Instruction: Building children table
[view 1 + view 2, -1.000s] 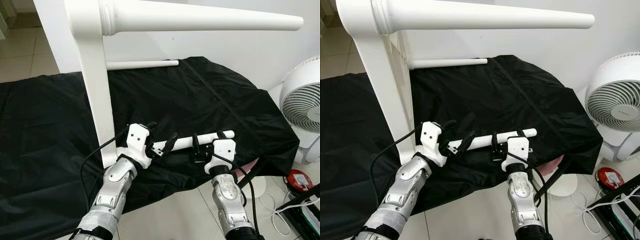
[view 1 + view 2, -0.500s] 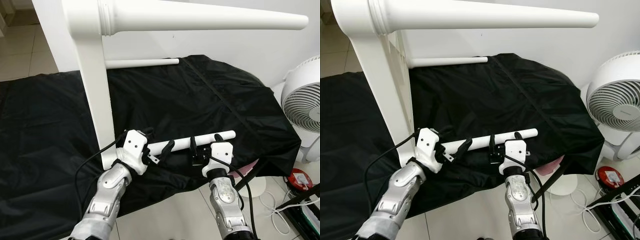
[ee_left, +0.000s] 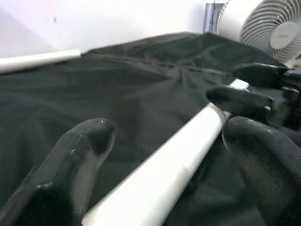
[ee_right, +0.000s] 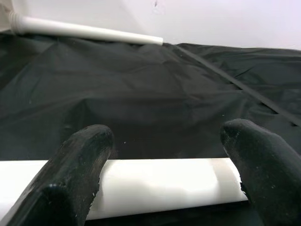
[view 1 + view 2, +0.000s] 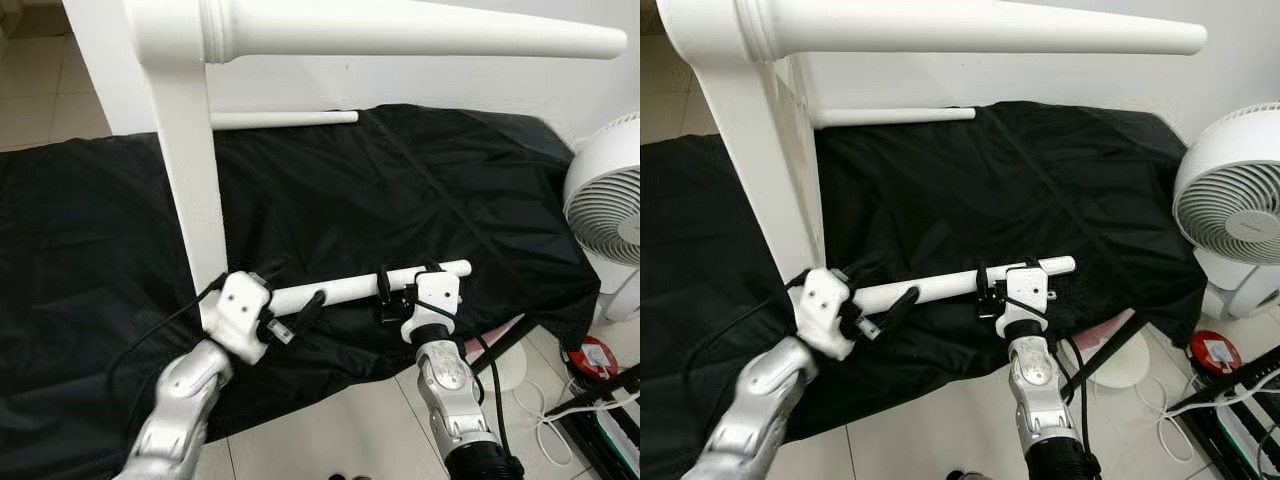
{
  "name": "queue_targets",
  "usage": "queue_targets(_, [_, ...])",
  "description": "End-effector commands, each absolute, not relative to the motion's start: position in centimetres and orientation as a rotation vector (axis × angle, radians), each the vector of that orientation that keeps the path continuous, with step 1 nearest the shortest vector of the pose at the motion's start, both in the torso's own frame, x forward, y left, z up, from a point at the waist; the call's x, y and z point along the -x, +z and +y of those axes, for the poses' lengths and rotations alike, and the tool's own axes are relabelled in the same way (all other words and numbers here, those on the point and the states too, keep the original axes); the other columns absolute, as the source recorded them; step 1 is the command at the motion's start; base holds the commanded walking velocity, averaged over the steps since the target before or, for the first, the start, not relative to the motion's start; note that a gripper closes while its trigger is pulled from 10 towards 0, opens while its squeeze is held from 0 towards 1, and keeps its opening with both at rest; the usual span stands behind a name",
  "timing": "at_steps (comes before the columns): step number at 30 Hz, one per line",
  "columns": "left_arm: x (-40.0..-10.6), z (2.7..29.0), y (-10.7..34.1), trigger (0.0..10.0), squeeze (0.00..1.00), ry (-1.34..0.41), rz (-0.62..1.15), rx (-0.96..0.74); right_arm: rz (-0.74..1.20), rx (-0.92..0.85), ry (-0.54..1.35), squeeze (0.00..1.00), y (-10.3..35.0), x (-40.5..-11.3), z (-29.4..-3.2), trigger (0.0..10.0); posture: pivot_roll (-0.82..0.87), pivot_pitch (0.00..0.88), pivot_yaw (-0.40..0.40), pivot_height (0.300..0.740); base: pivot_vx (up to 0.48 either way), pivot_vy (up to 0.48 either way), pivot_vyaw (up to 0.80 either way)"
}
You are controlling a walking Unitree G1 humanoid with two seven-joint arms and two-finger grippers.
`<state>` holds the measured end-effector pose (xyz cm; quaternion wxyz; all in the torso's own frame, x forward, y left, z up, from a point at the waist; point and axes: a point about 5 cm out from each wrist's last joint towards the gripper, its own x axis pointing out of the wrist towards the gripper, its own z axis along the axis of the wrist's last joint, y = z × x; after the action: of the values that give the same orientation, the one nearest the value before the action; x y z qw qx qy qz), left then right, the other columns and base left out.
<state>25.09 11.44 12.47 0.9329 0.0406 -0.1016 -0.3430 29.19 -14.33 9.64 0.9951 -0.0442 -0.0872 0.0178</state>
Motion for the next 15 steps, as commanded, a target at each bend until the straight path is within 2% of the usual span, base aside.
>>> queue_targets(1, [-25.0,11.2,12.8,10.0,0.0,-0.726,-0.217,-0.078,-0.156,0.089,0.043,0.0,9.3,-29.2,-14.2,10.0,0.15,0.074,-0.061,0.74,0.0,0.0,0.0])
queue_targets(5, [-24.3,11.8,13.2,10.0,0.0,-0.723,-0.238,-0.153,-0.157,0.091,0.046,0.0,9.5,-29.7,-14.2,10.0,0.16,0.08,-0.062,0.74,0.0,0.0,0.0])
queue_targets(15, [-21.5,12.6,13.6,10.0,0.0,-0.807,-0.186,-0.174,-0.163,0.109,0.061,0.0,9.7,-30.1,-14.3,10.0,0.18,0.1,-0.078,0.74,0.0,0.0,0.0])
